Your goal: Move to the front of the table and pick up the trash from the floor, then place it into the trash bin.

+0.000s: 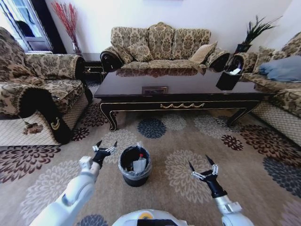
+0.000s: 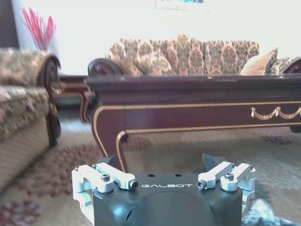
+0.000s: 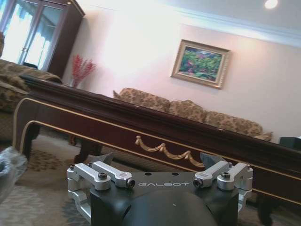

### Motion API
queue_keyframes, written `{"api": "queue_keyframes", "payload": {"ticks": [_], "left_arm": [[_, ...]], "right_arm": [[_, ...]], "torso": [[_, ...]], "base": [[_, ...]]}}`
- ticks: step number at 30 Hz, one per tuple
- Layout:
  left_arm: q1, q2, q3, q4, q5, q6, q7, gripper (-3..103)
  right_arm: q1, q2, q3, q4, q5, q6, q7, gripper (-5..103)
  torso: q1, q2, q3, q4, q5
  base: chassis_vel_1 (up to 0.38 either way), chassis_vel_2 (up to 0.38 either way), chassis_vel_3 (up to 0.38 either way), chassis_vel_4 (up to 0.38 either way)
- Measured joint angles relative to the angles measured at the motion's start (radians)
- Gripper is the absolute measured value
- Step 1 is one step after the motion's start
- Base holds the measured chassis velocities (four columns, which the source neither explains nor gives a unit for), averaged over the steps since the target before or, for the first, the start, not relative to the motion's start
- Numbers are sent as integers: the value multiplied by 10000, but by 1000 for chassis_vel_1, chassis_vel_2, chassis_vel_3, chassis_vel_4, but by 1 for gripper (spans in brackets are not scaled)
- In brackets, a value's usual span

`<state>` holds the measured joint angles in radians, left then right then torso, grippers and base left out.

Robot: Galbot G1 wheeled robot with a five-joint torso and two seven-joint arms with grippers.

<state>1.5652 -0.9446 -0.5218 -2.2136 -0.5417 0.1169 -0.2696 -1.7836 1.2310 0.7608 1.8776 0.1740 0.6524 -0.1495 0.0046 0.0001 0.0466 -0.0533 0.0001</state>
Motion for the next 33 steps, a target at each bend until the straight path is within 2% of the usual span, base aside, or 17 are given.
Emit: {"api": "queue_keyframes", "payload": {"ticks": [4, 5, 9, 10, 13, 14, 17, 25, 33], "left_arm": [[1253, -703, -700, -147, 941, -1148, 479, 100], [1253, -703, -700, -147, 941, -1148, 479, 100], [2529, -1560, -1141, -203, 1568, -2248, 968, 100], [2529, -1560, -1141, -203, 1568, -2248, 968, 100], [3115, -1921, -1424, 26, 1976, -2952, 1409, 100], [3115, -1921, -1424, 26, 1976, -2952, 1409, 100], [3502, -2047, -1666, 112, 2170, -3484, 1816, 100], [3830, -2202, -1803, 242, 2183, -4172, 2183, 100], [3999, -2206, -1865, 249, 2085, -4367, 2217, 100]], "right_arm": [[67, 43, 17, 131, -209, -104, 724, 100], [67, 43, 17, 131, -209, -104, 724, 100], [92, 57, -27, 141, -341, -105, 720, 100], [92, 57, -27, 141, -341, -105, 720, 100], [74, 129, -21, 120, -353, -95, 713, 100], [74, 129, -21, 120, -353, -95, 713, 100], [61, 109, 54, 104, -284, -94, 712, 100], [35, 195, 184, 127, -69, -94, 668, 100], [-17, 297, 252, 232, -47, -107, 642, 100]], "torso": [[0, 0, 1, 3, -2], [0, 0, 1, 3, -2], [-1, 0, 0, 6, -1], [-1, 0, 0, 6, -1], [-1, 0, 0, 3, -1], [-1, 0, 0, 3, -1], [0, 0, 1, 1, -1], [1, 0, 1, 2, -1], [1, 0, 1, 2, -1]], "base": [[0, 0, 0, 0], [0, 0, 0, 0], [0, 0, 0, 0], [0, 0, 0, 0], [0, 0, 0, 0], [0, 0, 0, 0], [0, 0, 0, 0], [0, 0, 0, 0], [0, 0, 0, 0]]}}
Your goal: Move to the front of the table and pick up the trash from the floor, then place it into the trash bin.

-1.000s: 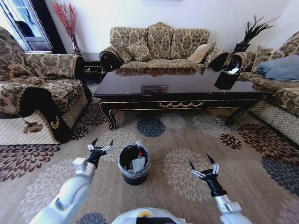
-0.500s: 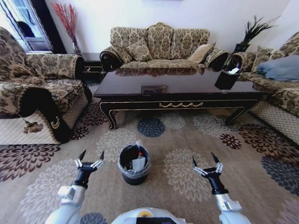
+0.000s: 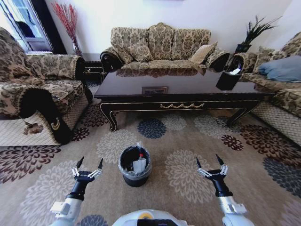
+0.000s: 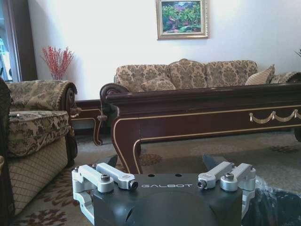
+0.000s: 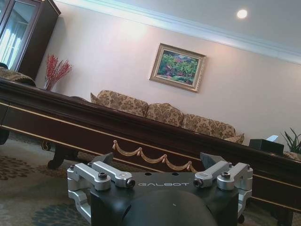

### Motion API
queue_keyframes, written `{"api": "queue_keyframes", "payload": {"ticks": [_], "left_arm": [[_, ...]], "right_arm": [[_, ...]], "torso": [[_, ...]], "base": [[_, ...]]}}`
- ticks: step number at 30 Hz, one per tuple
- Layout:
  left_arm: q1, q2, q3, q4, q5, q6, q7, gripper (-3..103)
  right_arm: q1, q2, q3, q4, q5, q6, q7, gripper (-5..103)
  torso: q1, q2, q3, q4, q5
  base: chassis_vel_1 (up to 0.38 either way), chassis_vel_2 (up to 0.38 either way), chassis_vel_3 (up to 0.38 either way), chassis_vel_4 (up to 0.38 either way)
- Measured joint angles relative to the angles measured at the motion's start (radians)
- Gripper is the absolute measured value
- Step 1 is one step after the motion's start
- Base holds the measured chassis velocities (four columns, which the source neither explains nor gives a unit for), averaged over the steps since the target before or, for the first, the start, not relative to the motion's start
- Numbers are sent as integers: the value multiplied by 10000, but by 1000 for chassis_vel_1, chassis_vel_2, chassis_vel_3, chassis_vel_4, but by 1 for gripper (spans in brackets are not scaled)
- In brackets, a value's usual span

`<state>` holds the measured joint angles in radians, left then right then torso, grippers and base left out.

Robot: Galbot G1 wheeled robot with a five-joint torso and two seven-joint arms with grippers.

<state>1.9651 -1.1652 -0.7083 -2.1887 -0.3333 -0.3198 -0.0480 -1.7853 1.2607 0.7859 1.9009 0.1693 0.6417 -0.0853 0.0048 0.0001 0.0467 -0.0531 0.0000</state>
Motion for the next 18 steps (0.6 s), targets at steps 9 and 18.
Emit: {"api": "queue_keyframes", "payload": {"ticks": [9, 18], "left_arm": [[153, -75, 43, -40, 16, 1, -27, 100], [145, -71, 55, -47, 7, 36, -53, 100]], "right_arm": [[-98, 17, 7, 105, -13, -33, -35, 100], [-100, 15, 11, 107, -22, -42, -41, 100]], "torso": [[0, -2, 0, 0, 0], [0, -1, 0, 0, 0]], "base": [[0, 0, 0, 0], [0, 0, 0, 0]]}}
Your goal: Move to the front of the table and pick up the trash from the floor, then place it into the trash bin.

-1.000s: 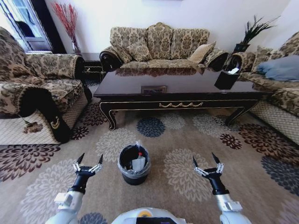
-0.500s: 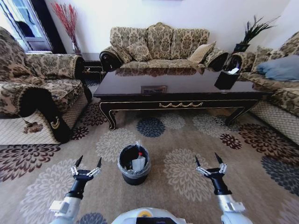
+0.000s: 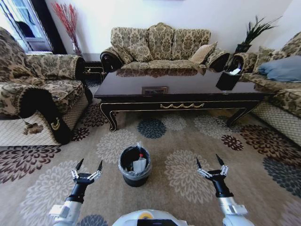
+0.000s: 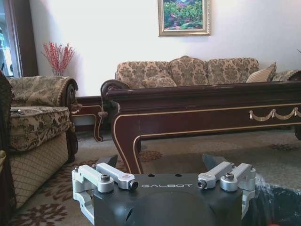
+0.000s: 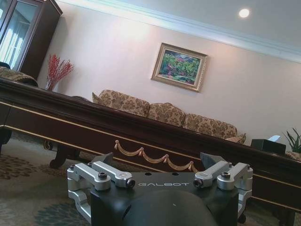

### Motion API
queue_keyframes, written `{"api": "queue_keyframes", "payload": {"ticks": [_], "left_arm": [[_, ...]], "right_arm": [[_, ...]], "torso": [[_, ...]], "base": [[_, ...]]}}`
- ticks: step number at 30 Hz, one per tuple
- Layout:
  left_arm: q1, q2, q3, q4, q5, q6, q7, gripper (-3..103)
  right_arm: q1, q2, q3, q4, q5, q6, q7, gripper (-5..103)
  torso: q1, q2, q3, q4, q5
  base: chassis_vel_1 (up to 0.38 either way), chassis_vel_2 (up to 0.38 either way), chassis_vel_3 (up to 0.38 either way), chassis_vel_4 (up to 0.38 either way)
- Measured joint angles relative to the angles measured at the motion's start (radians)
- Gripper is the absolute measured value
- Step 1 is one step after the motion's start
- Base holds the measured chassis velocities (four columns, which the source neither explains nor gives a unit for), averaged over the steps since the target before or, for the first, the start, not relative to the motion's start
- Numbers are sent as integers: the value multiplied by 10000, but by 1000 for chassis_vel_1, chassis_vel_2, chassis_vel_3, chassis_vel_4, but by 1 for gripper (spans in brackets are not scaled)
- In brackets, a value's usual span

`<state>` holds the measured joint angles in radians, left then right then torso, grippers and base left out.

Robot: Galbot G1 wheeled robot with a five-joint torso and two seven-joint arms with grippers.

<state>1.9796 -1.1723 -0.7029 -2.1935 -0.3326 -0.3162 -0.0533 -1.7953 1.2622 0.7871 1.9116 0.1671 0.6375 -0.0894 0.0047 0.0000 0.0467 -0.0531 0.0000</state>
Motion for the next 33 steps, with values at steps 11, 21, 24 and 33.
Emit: {"api": "queue_keyframes", "payload": {"ticks": [11, 21, 24, 33], "left_arm": [[-9, 7, 8, -1, -7, 13, -16, 100], [-13, 10, 10, -1, -11, 22, -23, 100], [-14, 11, 11, -1, -11, 24, -24, 100], [-15, 11, 11, -1, -11, 29, -26, 100]], "right_arm": [[1, -2, -1, 0, -2, -8, -2, 100], [3, -2, -3, 0, -2, -9, -2, 100], [3, -3, -3, 0, -3, -9, -2, 100], [4, -3, -4, -3, -3, -9, -1, 100]], "torso": [[0, 0, 0, 0, 0], [0, 0, 0, 0, 0], [0, 0, 1, 0, 0], [1, -1, 2, 1, 0]], "base": [[0, 0, 0, 0], [0, 0, 0, 0], [0, 0, 0, 0], [111, -108, -112, 128]]}}
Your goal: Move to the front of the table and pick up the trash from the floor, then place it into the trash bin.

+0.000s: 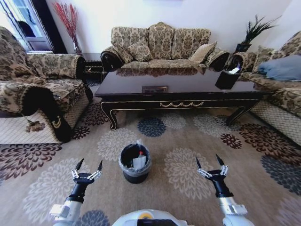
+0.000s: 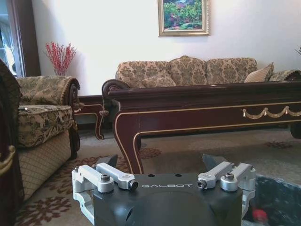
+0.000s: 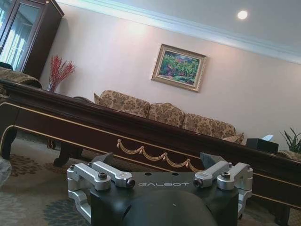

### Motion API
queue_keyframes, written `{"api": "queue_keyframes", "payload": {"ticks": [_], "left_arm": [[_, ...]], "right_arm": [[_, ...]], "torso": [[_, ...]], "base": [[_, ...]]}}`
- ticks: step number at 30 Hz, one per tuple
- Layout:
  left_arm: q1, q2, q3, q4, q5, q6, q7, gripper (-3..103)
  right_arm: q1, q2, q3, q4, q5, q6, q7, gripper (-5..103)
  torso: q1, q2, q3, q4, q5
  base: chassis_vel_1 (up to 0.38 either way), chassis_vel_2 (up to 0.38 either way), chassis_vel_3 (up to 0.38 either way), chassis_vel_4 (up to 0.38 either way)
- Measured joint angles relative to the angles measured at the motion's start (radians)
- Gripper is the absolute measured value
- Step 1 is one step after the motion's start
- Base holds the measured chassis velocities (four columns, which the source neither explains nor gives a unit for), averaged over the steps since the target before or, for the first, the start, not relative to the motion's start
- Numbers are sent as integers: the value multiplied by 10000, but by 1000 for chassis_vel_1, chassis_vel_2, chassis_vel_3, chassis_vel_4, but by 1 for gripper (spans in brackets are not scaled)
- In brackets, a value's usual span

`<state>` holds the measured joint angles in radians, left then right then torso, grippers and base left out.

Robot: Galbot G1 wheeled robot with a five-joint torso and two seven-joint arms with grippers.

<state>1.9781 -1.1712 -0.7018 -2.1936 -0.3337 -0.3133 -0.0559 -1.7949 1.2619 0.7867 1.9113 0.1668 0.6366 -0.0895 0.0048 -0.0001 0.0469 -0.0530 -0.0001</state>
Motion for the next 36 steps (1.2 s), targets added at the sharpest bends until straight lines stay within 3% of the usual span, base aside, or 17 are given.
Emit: {"api": "queue_keyframes", "payload": {"ticks": [36], "left_arm": [[-2, 1, 1, 0, 0, 0, -1, 100]], "right_arm": [[-1, 0, 0, -2, 0, 2, 0, 100]], "torso": [[0, 0, 0, -1, 0]], "base": [[212, -221, -214, 219]]}}
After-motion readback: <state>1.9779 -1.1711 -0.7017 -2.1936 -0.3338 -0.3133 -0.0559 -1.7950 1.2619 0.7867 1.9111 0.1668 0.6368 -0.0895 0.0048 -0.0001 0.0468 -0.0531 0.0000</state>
